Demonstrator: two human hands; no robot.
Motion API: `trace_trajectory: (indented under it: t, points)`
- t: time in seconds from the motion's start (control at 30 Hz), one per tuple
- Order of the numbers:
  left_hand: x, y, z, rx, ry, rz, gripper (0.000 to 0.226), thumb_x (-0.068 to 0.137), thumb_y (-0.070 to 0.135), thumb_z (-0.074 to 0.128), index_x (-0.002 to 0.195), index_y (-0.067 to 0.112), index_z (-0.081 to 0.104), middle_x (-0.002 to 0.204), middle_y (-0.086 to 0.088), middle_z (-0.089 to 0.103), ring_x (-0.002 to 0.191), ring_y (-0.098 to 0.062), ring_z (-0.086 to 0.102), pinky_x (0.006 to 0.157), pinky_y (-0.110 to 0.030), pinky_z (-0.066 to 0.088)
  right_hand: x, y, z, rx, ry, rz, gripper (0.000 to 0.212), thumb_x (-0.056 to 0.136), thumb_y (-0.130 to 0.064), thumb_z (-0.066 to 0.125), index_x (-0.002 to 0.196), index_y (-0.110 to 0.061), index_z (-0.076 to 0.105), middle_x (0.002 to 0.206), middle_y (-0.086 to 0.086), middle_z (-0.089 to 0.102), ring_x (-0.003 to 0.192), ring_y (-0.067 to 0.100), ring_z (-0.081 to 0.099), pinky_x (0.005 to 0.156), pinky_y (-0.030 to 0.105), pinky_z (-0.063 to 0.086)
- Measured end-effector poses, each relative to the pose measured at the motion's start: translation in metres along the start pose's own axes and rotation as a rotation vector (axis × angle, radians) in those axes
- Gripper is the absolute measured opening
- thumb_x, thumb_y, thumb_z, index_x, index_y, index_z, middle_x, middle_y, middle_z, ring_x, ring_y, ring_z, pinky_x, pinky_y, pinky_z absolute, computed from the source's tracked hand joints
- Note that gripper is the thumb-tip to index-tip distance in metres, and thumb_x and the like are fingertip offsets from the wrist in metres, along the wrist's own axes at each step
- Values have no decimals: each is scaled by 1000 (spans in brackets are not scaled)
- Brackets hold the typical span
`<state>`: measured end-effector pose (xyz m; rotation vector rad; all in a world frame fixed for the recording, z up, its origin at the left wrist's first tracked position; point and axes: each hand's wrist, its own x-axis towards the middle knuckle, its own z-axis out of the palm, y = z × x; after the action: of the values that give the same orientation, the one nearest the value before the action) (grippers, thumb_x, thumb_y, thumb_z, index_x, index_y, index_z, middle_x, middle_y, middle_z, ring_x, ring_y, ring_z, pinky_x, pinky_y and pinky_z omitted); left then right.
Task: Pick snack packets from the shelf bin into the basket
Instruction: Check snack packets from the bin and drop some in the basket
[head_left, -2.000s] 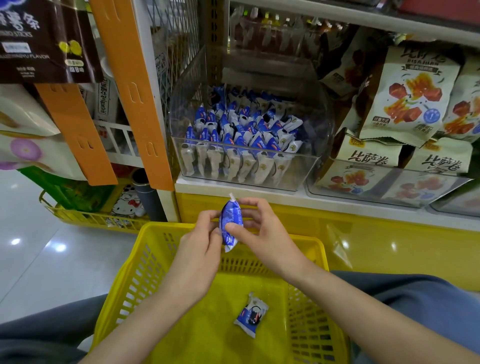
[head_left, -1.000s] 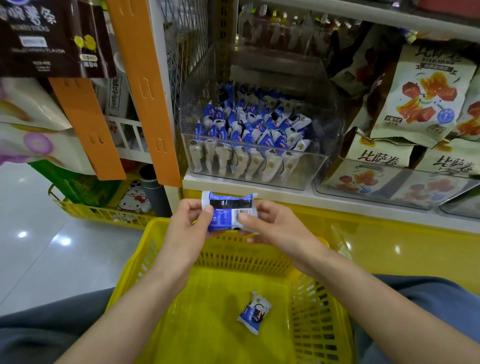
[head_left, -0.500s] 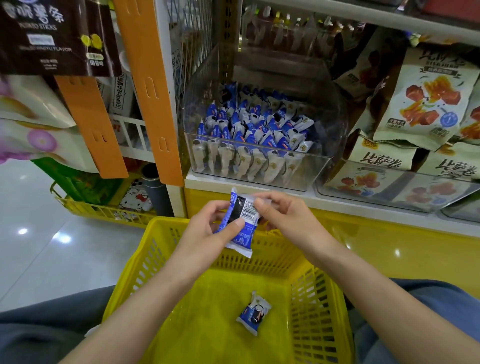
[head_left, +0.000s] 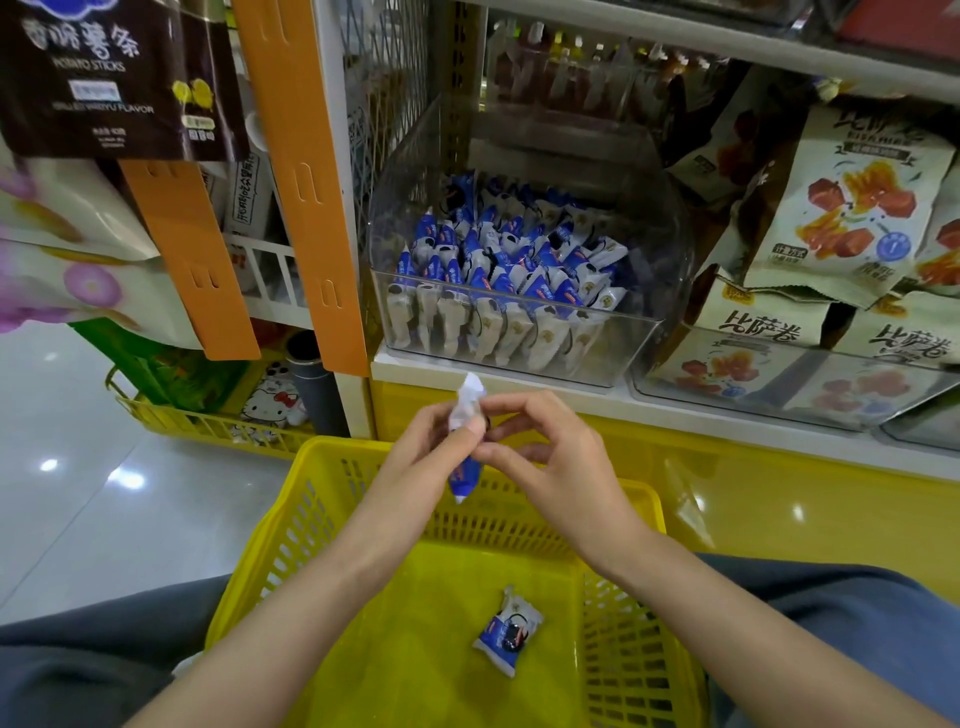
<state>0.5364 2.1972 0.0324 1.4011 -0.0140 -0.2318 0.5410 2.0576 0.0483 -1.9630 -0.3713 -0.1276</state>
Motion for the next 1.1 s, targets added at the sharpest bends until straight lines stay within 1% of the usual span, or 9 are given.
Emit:
trace_trajectory:
  t: [0.13,0.23,0.3,0.43,0.5,0.6,0.77,0.93,1.1]
  points:
    - [5,-5,-2,-88,108,-87,25,86,19,60,111,21,56,107,1,68,105,-14,62,99,-45,44,0,-2,1,-20,-51,-36,38,80,0,67,104,-27,60,106,-9,56,92,-1,58,76,10,47]
    - [9,-4,0,-103,201,-133,25,87,3,52,105,20,54,101,-4,68,98,-18,65,98,-48,44,2,-1,-2,26,22,57,40,81,-2,67,109,-26,52,109,-10,55,92,-2,56,73,10,48]
    - [8,-1,-1,-84,134,-110,25,87,3,52,105,20,59,101,-3,70,98,-19,66,95,-44,47,5,-1,-5,83,38,158,39,83,-11,66,113,-27,48,110,-14,55,93,0,57,74,15,50]
    - [2,9,-3,173,-21,-13,27,85,7,58,105,23,64,97,0,71,93,-11,66,74,-16,51,8,1,-12,97,-52,239,40,85,-19,65,121,-25,50,108,-16,57,97,4,58,80,19,50]
    - [3,13,-4,225,-1,-15,34,82,7,64,111,25,59,96,-2,70,89,-9,66,71,-15,51,9,-1,-16,72,-91,219,27,83,-16,66,109,-25,60,100,-11,65,91,7,62,78,21,51]
    - [3,16,-5,127,90,-20,37,77,12,71,109,27,57,95,2,70,85,-8,68,73,-19,50,11,-4,-19,243,43,254,16,80,-12,69,92,-20,62,88,-2,68,75,7,63,66,22,55]
    - [2,19,-1,61,123,88,25,79,16,68,102,24,64,92,11,72,86,-3,67,65,-12,49,10,-10,-24,458,84,350,26,79,-11,69,100,-8,53,89,5,65,75,12,67,65,26,58]
    - [3,27,2,244,140,299,35,82,5,65,101,34,58,98,10,68,92,-1,63,75,-13,49,2,-11,-25,25,-51,271,25,81,-18,69,99,-21,52,99,4,65,87,19,64,80,37,51]
    - [2,36,12,476,21,428,44,83,7,63,102,45,52,100,18,63,92,3,57,78,-9,44,-4,-16,-29,-161,13,73,32,80,-23,68,108,-31,54,105,-16,60,98,-5,54,85,9,41]
